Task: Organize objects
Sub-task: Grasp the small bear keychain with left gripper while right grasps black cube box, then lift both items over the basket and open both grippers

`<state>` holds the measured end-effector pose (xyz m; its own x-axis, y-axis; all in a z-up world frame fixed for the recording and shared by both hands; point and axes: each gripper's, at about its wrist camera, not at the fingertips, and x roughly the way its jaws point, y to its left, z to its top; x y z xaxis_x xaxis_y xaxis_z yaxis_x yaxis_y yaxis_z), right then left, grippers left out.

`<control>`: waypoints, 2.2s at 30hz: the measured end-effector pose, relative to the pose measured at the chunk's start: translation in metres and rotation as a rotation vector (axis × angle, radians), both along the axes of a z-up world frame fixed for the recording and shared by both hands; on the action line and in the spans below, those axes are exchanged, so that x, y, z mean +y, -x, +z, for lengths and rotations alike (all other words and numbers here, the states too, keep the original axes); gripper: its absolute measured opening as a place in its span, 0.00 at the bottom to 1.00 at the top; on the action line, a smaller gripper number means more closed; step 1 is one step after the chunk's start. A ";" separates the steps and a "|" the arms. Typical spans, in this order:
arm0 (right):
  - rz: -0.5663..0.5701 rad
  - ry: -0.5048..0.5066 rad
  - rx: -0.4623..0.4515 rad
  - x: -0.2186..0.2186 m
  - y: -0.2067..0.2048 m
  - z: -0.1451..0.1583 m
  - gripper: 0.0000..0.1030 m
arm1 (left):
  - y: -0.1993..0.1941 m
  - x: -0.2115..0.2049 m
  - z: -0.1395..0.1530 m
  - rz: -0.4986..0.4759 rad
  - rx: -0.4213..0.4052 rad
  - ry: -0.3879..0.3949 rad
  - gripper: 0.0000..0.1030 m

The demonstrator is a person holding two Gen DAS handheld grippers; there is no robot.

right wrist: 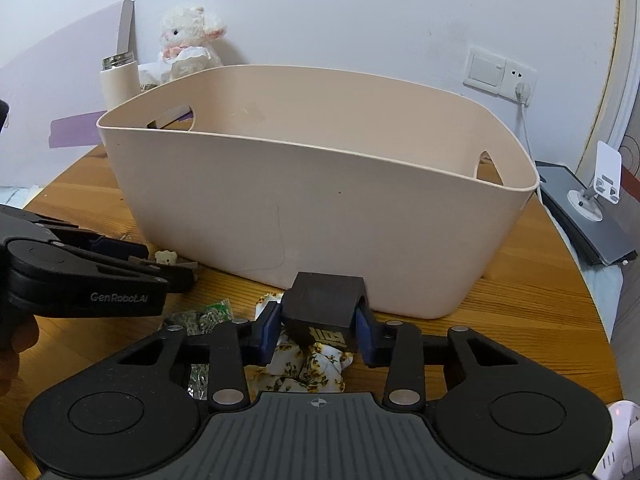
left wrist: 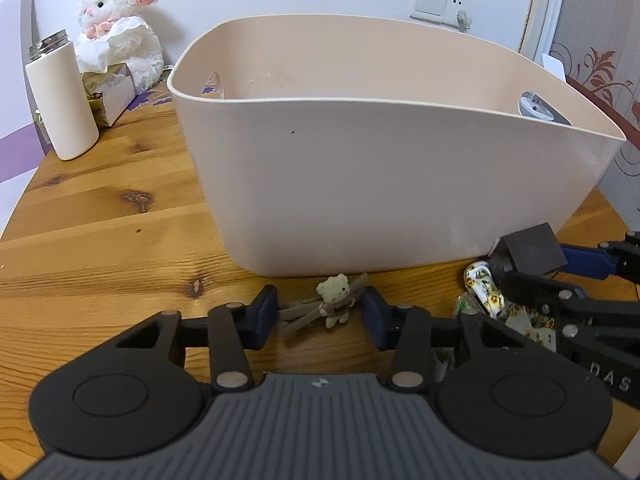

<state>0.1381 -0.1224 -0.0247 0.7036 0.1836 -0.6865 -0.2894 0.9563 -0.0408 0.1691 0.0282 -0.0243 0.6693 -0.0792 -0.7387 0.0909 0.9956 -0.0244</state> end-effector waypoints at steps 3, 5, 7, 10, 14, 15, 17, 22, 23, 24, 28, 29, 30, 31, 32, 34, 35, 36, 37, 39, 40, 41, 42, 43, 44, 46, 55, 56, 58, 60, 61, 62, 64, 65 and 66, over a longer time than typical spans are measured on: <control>-0.002 -0.001 -0.002 -0.001 0.004 0.002 0.35 | 0.004 0.002 0.001 -0.023 0.005 0.022 0.42; -0.005 -0.001 -0.005 -0.002 0.007 0.004 0.35 | 0.005 0.003 0.000 -0.028 0.001 0.022 0.42; -0.011 0.000 -0.010 -0.003 0.010 0.006 0.35 | 0.006 0.003 0.000 -0.032 0.000 0.026 0.42; -0.019 -0.001 -0.020 -0.005 0.014 0.009 0.35 | 0.009 0.002 0.001 -0.042 0.000 0.044 0.42; -0.036 -0.008 -0.036 -0.009 0.018 0.015 0.35 | 0.017 0.002 0.007 -0.050 -0.017 0.051 0.42; -0.038 -0.011 -0.040 -0.011 0.019 0.017 0.35 | 0.019 0.003 0.008 -0.050 -0.022 0.051 0.42; -0.043 -0.016 -0.055 -0.013 0.022 0.022 0.35 | 0.022 0.005 0.014 -0.046 -0.034 0.052 0.42; -0.045 -0.025 -0.108 -0.015 0.029 0.039 0.35 | 0.033 0.010 0.034 -0.042 -0.080 0.059 0.42; -0.046 -0.027 -0.119 -0.015 0.031 0.043 0.35 | 0.036 0.010 0.040 -0.047 -0.095 0.054 0.42; -0.046 -0.029 -0.133 -0.016 0.032 0.048 0.35 | 0.039 0.009 0.046 -0.054 -0.107 0.042 0.42; -0.055 -0.041 -0.191 -0.021 0.033 0.066 0.35 | 0.049 0.004 0.071 -0.074 -0.170 -0.004 0.42; -0.059 -0.042 -0.205 -0.021 0.032 0.070 0.35 | 0.051 0.003 0.078 -0.079 -0.189 -0.002 0.42; -0.059 -0.044 -0.216 -0.022 0.031 0.074 0.35 | 0.053 0.003 0.085 -0.084 -0.205 0.005 0.42; -0.055 -0.050 -0.223 -0.023 0.028 0.078 0.36 | 0.053 0.004 0.091 -0.088 -0.220 0.013 0.42; -0.051 -0.056 -0.229 -0.023 0.026 0.082 0.36 | 0.054 0.004 0.098 -0.091 -0.236 0.020 0.42; -0.051 -0.061 -0.250 -0.023 0.023 0.089 0.36 | 0.052 0.003 0.109 -0.091 -0.265 0.023 0.42; -0.052 -0.061 -0.264 -0.023 0.022 0.093 0.35 | 0.051 0.002 0.115 -0.087 -0.280 0.023 0.42; -0.052 -0.060 -0.278 -0.022 0.021 0.097 0.35 | 0.049 0.002 0.120 -0.086 -0.293 0.027 0.42; -0.049 -0.064 -0.288 -0.022 0.020 0.100 0.35 | 0.047 0.001 0.125 -0.086 -0.302 0.031 0.42; -0.047 -0.077 -0.302 -0.022 0.017 0.106 0.35 | 0.042 0.001 0.133 -0.085 -0.315 0.040 0.42; -0.045 -0.079 -0.309 -0.021 0.015 0.108 0.35 | 0.039 0.000 0.136 -0.084 -0.322 0.041 0.42; -0.046 -0.079 -0.315 -0.021 0.013 0.110 0.35 | 0.035 -0.002 0.139 -0.082 -0.330 0.036 0.42; -0.048 -0.079 -0.322 -0.020 0.010 0.111 0.35 | 0.030 -0.004 0.142 -0.077 -0.338 0.029 0.42; -0.050 -0.079 -0.326 -0.020 0.006 0.113 0.35 | 0.026 -0.005 0.142 -0.073 -0.343 0.024 0.42; -0.053 -0.082 -0.328 -0.020 0.003 0.114 0.35 | 0.020 -0.006 0.144 -0.068 -0.345 0.020 0.42; -0.058 -0.088 -0.323 -0.019 -0.007 0.114 0.35 | 0.009 -0.009 0.143 -0.059 -0.341 0.014 0.42; -0.098 -0.046 -0.226 -0.017 -0.050 0.080 0.35 | -0.052 -0.026 0.105 -0.010 -0.220 -0.047 0.42; -0.100 -0.039 -0.214 -0.017 -0.052 0.077 0.35 | -0.059 -0.028 0.098 -0.003 -0.198 -0.051 0.42; -0.100 -0.019 -0.196 -0.015 -0.055 0.069 0.35 | -0.068 -0.032 0.087 -0.006 -0.160 -0.062 0.42; -0.093 0.003 -0.186 -0.012 -0.057 0.065 0.36 | -0.074 -0.036 0.077 -0.020 -0.133 -0.088 0.42; -0.091 0.012 -0.183 -0.012 -0.057 0.063 0.36 | -0.076 -0.038 0.074 -0.025 -0.124 -0.105 0.42; -0.090 0.016 -0.180 -0.012 -0.058 0.063 0.36 | -0.076 -0.039 0.072 -0.027 -0.117 -0.115 0.42; -0.094 0.018 -0.180 -0.013 -0.057 0.063 0.46 | -0.075 -0.039 0.070 -0.035 -0.106 -0.118 0.43; -0.094 0.012 -0.188 -0.015 -0.055 0.065 0.48 | -0.073 -0.038 0.072 -0.035 -0.105 -0.111 0.44; -0.095 0.008 -0.194 -0.016 -0.052 0.067 0.49 | -0.071 -0.036 0.074 -0.033 -0.106 -0.104 0.51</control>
<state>0.1905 -0.1389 0.0419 0.8366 0.1049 -0.5377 -0.1838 0.9783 -0.0952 0.2402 -0.0083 0.0492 0.7425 -0.0289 -0.6692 0.1200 0.9886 0.0905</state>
